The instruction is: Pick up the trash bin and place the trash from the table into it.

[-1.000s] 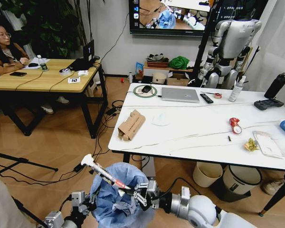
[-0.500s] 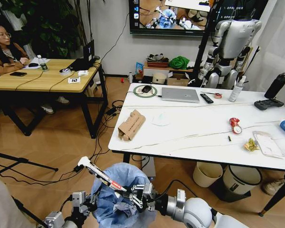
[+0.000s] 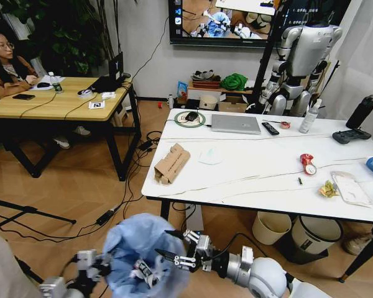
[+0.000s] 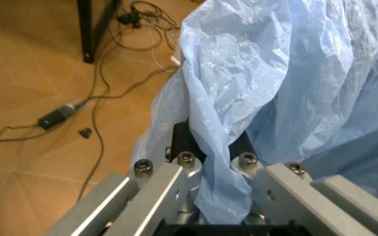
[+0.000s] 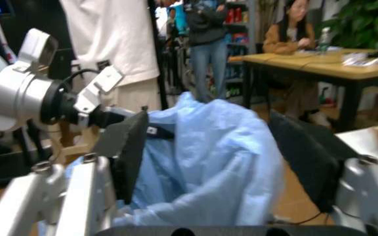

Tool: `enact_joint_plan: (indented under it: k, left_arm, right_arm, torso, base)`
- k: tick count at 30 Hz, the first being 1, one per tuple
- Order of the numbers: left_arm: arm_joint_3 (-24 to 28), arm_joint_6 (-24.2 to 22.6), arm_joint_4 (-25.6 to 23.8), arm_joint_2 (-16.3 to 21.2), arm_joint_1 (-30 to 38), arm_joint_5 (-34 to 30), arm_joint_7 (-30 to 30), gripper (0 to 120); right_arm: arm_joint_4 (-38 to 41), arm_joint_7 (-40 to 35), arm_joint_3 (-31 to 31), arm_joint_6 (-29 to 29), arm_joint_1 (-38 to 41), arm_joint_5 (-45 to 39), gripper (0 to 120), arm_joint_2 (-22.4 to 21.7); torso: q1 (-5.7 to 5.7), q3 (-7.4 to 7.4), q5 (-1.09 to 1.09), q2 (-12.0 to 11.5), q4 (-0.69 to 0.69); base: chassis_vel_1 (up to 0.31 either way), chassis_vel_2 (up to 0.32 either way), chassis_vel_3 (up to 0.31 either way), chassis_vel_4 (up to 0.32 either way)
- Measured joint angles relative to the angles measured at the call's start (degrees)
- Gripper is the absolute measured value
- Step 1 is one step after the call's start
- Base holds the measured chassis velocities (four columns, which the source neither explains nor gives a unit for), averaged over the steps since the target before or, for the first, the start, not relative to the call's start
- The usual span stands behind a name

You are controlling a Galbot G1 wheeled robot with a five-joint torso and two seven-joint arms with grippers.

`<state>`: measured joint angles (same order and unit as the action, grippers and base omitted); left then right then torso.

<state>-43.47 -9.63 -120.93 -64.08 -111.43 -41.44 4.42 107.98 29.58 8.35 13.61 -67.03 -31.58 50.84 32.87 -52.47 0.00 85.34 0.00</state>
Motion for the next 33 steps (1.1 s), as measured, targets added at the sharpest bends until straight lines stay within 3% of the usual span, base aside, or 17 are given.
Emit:
enact_joint_plan:
  k: [3,7,14,17,20,27,31,33]
  left_arm:
    - [-0.1,-0.02,0.0,0.04,0.14,-0.58,0.03,0]
    - [1.05,-0.04,0.18,-0.51,0.8,-0.64,0.02,0]
    - [4.4,-0.26,0.81,-1.64,1.9,0.51,0.0,0]
    - [6.34,-0.29,1.2,-2.09,1.79,2.12,0.04,0]
    - [6.47,-0.12,1.02,-2.61,0.58,3.17,0.29,0]
    - [4.52,0.27,-0.26,-3.43,-0.75,3.38,0.53,0]
    - [3.2,0.33,-0.51,-4.06,-0.95,3.37,0.56,0]
    - [3.09,0.34,-0.44,-4.22,-0.91,3.38,0.56,0]
  right_arm:
    - [0.14,-0.3,-1.38,0.0,-0.17,-0.34,79,0.09]
    - [0.75,-3.97,-5.39,-0.74,-0.31,-1.9,97,0.42]
    - [1.51,-10.8,-8.07,-3.57,0.43,-3.44,100,0.9]
    - [1.38,-19.25,-8.79,-8.6,2.09,-3.73,100,1.8]
    - [-0.54,-29.53,-8.18,-16.82,6.45,-6.47,100,4.62]
    - [-6.62,-37.65,-4.39,-24.58,16.33,-9.4,100,10.62]
    - [-13.18,-43.24,1.33,-28.44,27.51,-9.92,100,17.82]
    - [-14.49,-45.05,2.61,-29.34,29.68,-10.11,100,19.43]
  torso:
    - [0.0,0.0,0.0,0.0,0.0]
    - [0.0,0.0,0.0,0.0,-0.01]
    - [0.0,0.0,0.0,0.0,-0.01]
    - [0.0,0.0,-0.01,0.0,-0.02]
    - [0.0,0.0,0.0,0.0,-0.01]
    - [0.01,-0.01,0.0,0.0,-0.01]
    - [0.01,-0.01,-0.01,-0.01,0.02]
    - [0.01,-0.01,-0.03,-0.01,0.02]
  base:
    - [0.0,0.0,0.0,0.0]
    - [0.0,0.0,0.0,0.0]
    - [0.0,0.0,0.0,0.0]
    - [0.0,0.0,0.0,0.0]
    - [0.0,0.0,0.0,0.0]
    - [0.0,0.0,0.0,0.0]
    - [0.0,0.0,0.0,0.0]
    - [0.0,0.0,0.0,0.0]
